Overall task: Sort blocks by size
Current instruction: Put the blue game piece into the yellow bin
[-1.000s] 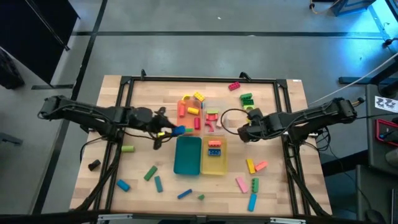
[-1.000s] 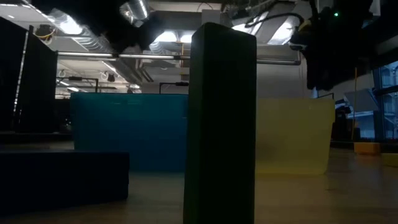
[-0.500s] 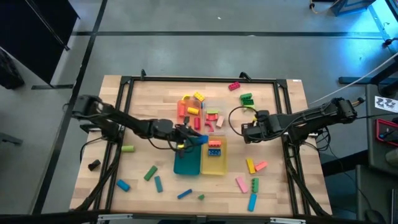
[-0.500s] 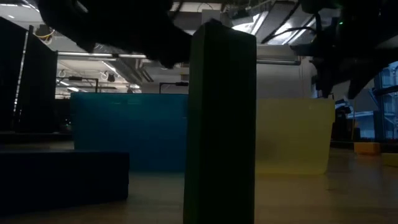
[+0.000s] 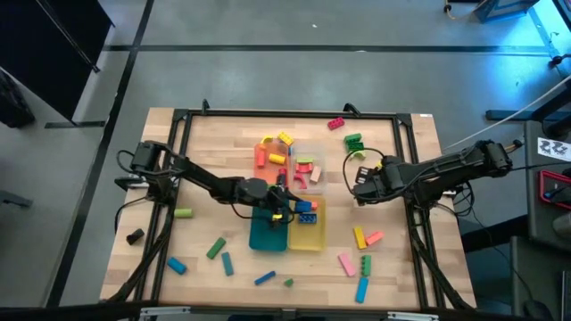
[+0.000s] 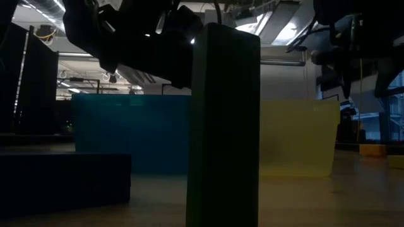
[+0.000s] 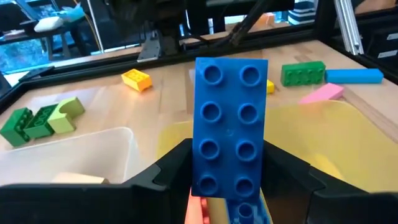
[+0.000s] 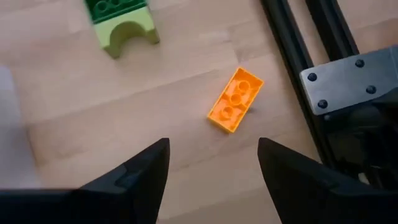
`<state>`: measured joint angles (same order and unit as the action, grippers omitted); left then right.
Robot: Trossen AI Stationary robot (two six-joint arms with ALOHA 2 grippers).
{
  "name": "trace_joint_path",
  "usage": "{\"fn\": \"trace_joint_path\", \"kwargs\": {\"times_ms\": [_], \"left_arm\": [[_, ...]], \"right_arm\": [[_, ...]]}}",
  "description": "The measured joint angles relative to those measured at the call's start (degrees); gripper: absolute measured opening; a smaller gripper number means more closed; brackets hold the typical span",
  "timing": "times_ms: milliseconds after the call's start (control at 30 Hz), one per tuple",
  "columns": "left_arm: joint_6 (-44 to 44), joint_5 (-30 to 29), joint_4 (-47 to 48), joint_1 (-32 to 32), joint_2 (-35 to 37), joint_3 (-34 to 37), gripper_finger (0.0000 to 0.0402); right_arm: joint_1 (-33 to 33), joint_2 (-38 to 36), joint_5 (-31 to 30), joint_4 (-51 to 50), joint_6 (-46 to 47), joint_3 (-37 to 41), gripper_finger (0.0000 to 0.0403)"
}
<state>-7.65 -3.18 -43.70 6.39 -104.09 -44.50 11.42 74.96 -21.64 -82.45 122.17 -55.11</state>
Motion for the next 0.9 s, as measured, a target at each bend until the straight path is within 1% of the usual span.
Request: {"fn": "trace_joint_path", "kwargs": {"times_ms": [133, 267, 367, 467, 600, 667, 900], "left_arm": [[0.1, 0.0, 0.4, 0.0, 0.3, -0.4, 0.0156], [0.2, 0.0, 0.3, 0.0, 0.7, -0.4, 0.0156], [-0.8, 0.0, 0.2, 0.0, 0.7, -0.4, 0.0156], [-2.3, 0.0, 1.0, 0.0, 0.7, -0.4, 0.0157], [-1.7, -1.2, 2.3, 0.0, 0.7, -0.5, 0.0157], [-1.0, -1.3, 3.2, 0.0, 0.8, -0.9, 0.0157], [-0.6, -1.3, 4.6, 0.5, 0.8, -1.7, 0.0157]], "right_arm": [[-2.0, 0.0, 1.6, 0.4, 2.6, 3.2, 0.0246], [-4.2, 0.0, 3.5, 4.5, 2.7, 7.2, 0.0246], [-5.9, 0.0, 3.7, 8.6, 2.7, 9.2, 0.0246], [-7.6, 0.0, 3.9, 11.1, 2.3, 10.7, 0.0246], [-10.5, 0.0, 7.8, 11.5, 2.3, 12.3, 0.0246], [-11.9, 0.0, 8.8, 12.6, 2.3, 13.0, 0.0246], [-15.0, 0.0, 9.2, 16.0, 2.1, 15.5, 0.0246]]}}
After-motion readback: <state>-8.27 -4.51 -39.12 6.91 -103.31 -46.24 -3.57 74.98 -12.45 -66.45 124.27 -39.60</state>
